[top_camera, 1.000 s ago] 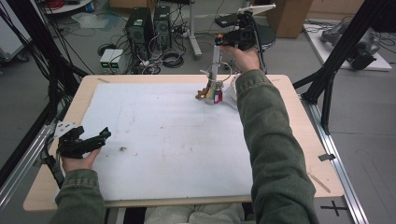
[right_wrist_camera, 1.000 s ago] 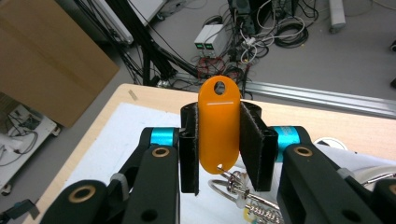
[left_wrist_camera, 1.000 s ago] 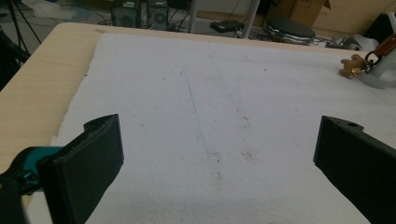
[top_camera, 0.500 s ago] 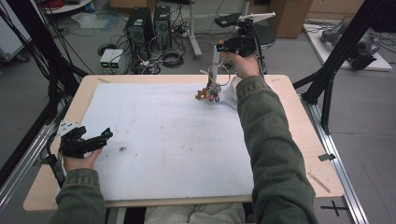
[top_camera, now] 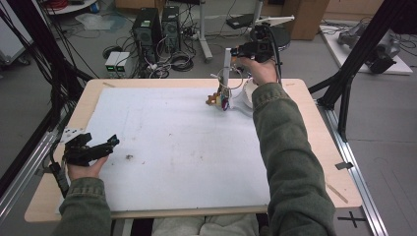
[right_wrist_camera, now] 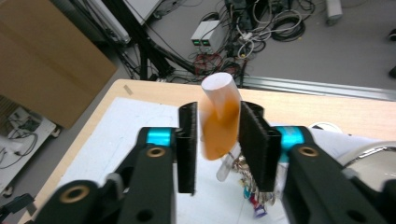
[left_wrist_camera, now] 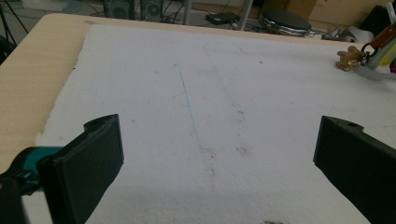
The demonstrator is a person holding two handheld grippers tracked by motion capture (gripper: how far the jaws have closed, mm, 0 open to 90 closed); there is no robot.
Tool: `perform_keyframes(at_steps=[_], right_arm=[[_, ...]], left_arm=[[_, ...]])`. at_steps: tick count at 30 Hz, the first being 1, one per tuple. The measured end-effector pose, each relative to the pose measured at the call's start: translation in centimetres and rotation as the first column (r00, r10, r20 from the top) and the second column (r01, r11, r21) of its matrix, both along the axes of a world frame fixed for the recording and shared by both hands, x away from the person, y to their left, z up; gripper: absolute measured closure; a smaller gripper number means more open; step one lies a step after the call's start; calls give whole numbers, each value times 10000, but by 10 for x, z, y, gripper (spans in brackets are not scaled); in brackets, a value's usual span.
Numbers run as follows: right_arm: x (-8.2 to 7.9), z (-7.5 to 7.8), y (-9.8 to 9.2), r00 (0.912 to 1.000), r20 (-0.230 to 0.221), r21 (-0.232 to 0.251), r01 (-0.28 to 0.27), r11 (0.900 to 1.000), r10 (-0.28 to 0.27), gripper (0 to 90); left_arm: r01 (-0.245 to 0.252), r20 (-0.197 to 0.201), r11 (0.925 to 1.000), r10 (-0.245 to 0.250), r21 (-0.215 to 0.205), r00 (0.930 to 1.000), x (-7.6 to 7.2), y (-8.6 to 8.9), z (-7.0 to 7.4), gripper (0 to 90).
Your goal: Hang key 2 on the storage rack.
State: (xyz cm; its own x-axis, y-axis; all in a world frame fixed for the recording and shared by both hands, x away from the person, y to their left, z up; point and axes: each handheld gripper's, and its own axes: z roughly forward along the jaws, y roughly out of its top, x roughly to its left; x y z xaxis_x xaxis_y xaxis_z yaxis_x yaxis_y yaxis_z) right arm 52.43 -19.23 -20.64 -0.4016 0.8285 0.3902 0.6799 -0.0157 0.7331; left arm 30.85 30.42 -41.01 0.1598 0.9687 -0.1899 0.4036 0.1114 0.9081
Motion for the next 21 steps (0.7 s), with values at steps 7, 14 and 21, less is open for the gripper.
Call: perform_keyframes(at_steps=[7,14,21], right_arm=[[-7,-1,-2,10000,71,-509,51,9987,-48,472],[-9,-12,-7,9991,-377,-813,166,9966,-197,204],[-14,-10,-11,9990,-200,-1023,377,9940,-399,66]], left_arm=[[21,4,10000,-21,-61,10000,0,0,0,20],[-21,13,10000,21,-69,10000,0,0,1,20],[-34,28,9999,34,-109,10000,0,0,1,20]])
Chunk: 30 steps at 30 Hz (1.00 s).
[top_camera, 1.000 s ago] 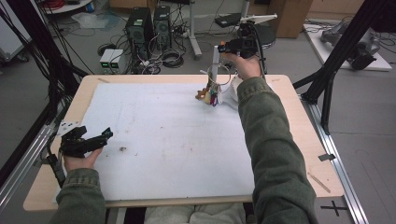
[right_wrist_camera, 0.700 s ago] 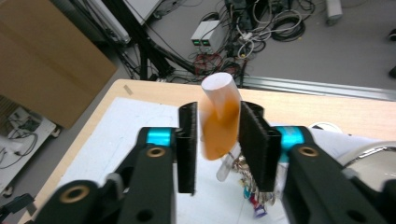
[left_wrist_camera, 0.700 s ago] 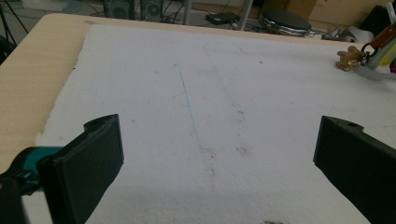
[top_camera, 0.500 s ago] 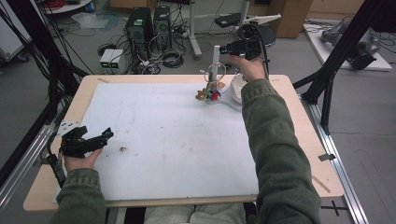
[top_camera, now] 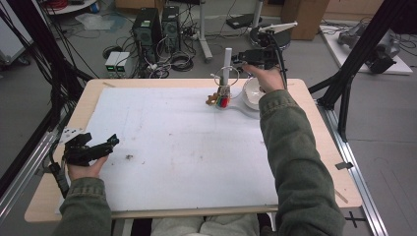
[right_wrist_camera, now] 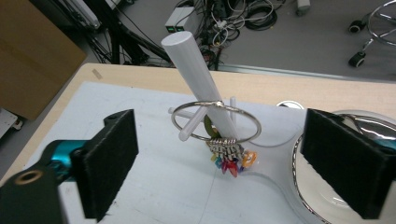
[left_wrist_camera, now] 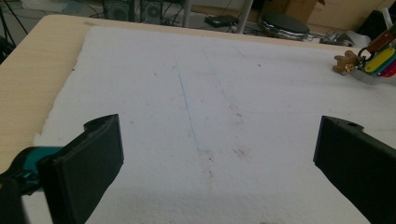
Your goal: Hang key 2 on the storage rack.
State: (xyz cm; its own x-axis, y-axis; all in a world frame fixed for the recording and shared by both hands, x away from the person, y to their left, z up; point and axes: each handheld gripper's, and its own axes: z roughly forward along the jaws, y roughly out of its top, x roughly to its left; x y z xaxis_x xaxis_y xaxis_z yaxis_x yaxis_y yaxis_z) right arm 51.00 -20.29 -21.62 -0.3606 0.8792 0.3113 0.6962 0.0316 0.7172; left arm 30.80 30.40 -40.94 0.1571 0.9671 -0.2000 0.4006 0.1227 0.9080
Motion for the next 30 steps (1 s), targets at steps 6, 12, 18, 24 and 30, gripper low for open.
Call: perform_keyframes(at_steps=[6,12,18,24,30], right_arm=[[-7,0,1,9997,105,-157,-225,9996,227,6],[-14,-11,-4,9992,105,-369,-389,9986,393,6],[-26,-18,-13,9988,388,4,-290,9996,290,6],[-36,-22,-20,9979,615,80,-216,9997,211,6],[-46,-27,-24,9970,727,-87,-243,9997,249,6]], left_arm=[[-23,14,10000,23,-2,10000,-1,0,0,20],[-14,50,10000,14,-3,10000,-1,0,0,20],[-48,98,10000,48,-3,9999,-1,0,1,20],[-64,97,10000,64,21,9999,-2,0,1,20],[-79,109,10000,79,2,9999,-2,0,1,20]])
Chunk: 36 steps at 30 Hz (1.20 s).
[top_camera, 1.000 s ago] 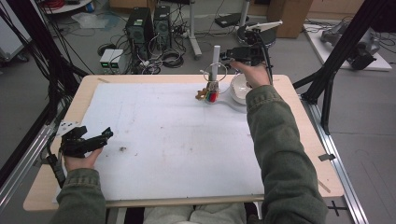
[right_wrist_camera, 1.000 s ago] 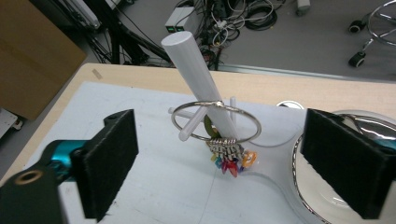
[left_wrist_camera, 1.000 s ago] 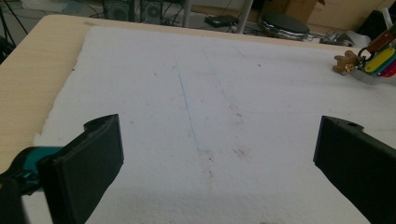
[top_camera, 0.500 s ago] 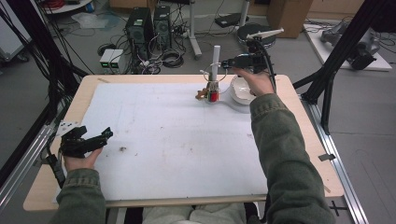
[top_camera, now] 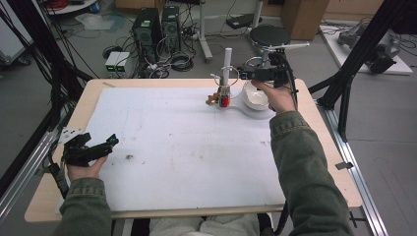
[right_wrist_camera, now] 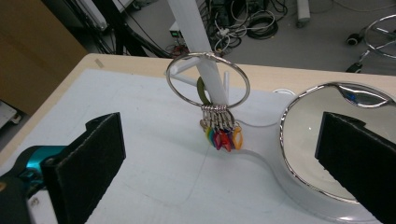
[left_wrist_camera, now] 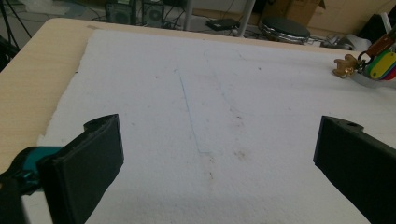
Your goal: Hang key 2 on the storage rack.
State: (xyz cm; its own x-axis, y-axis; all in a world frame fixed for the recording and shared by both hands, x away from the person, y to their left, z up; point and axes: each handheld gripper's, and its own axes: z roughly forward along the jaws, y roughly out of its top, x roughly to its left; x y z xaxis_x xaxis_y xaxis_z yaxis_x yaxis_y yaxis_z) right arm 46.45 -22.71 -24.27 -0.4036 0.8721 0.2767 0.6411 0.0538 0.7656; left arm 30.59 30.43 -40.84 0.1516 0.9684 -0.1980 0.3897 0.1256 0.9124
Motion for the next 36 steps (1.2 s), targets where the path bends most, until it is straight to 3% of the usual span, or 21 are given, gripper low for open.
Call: perform_keyframes(at_steps=[7,11,29,36], right_arm=[[-11,-5,-2,9996,277,-29,-73,10000,74,7],[-17,-10,-5,9994,344,-355,-18,9994,30,6],[-51,-35,-32,9952,745,233,626,9978,-641,6],[-64,-47,-40,9909,1001,247,882,9958,-903,7]], left_arm=[[-8,51,10000,8,-29,10000,-1,1,0,20],[28,155,10000,-28,-9,9999,-2,1,1,20],[-38,299,10000,40,-64,9995,-4,0,2,20],[-65,397,9999,60,113,9992,-6,-1,2,20]])
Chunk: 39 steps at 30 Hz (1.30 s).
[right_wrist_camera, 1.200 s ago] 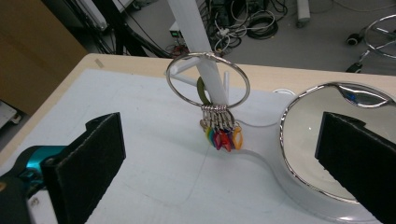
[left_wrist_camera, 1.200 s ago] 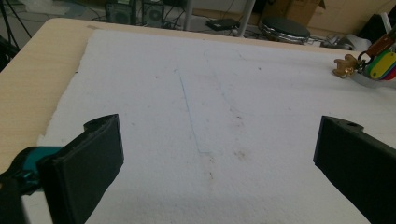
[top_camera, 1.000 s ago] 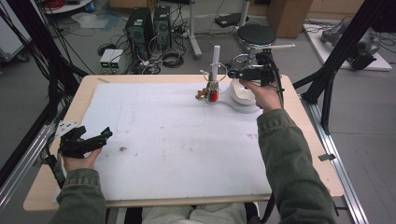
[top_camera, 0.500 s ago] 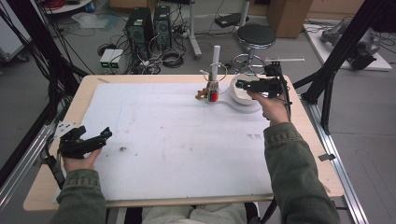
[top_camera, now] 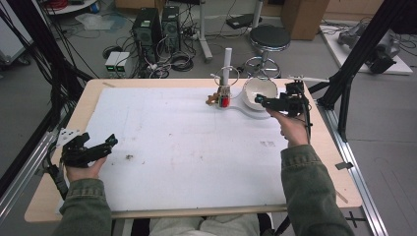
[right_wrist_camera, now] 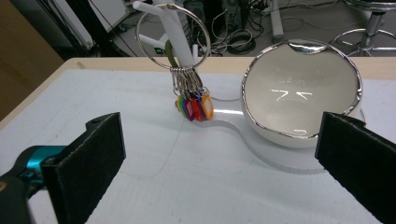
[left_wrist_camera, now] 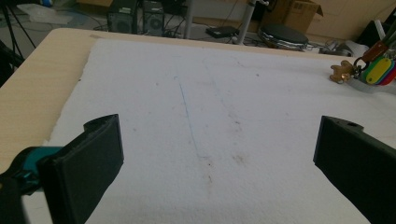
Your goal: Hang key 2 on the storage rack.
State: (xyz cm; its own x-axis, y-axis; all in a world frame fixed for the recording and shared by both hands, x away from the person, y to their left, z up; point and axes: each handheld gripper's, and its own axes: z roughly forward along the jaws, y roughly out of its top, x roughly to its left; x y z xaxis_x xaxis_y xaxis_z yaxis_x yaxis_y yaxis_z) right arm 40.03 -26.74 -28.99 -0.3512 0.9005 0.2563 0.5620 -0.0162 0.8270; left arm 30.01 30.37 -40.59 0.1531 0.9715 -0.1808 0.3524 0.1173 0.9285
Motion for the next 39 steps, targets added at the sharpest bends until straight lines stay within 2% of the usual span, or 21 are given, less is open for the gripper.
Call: perform_keyframes(at_steps=[3,10,14,24,28,39], right_arm=[[-4,-7,-5,9999,33,124,-102,9999,102,7],[-14,-24,-14,10000,9,-32,51,10000,-51,7],[-17,-29,-18,9999,-43,144,132,9998,-131,7],[-23,-45,-23,9994,-12,-63,342,9994,-342,7],[-27,-51,-25,9988,-132,87,471,9989,-470,7],[-37,-70,-26,9972,-55,-577,742,9956,-746,7]], left_arm=[[-20,21,10000,20,-22,10000,-1,0,0,20],[-60,69,10000,60,-22,10000,-1,1,0,20],[-78,59,10000,78,-34,10000,-1,1,0,20],[-118,22,9999,118,-70,9999,-1,1,0,20],[-112,28,9999,112,-91,9999,-2,1,0,20],[-142,64,9998,143,-107,9999,-2,2,0,20]])
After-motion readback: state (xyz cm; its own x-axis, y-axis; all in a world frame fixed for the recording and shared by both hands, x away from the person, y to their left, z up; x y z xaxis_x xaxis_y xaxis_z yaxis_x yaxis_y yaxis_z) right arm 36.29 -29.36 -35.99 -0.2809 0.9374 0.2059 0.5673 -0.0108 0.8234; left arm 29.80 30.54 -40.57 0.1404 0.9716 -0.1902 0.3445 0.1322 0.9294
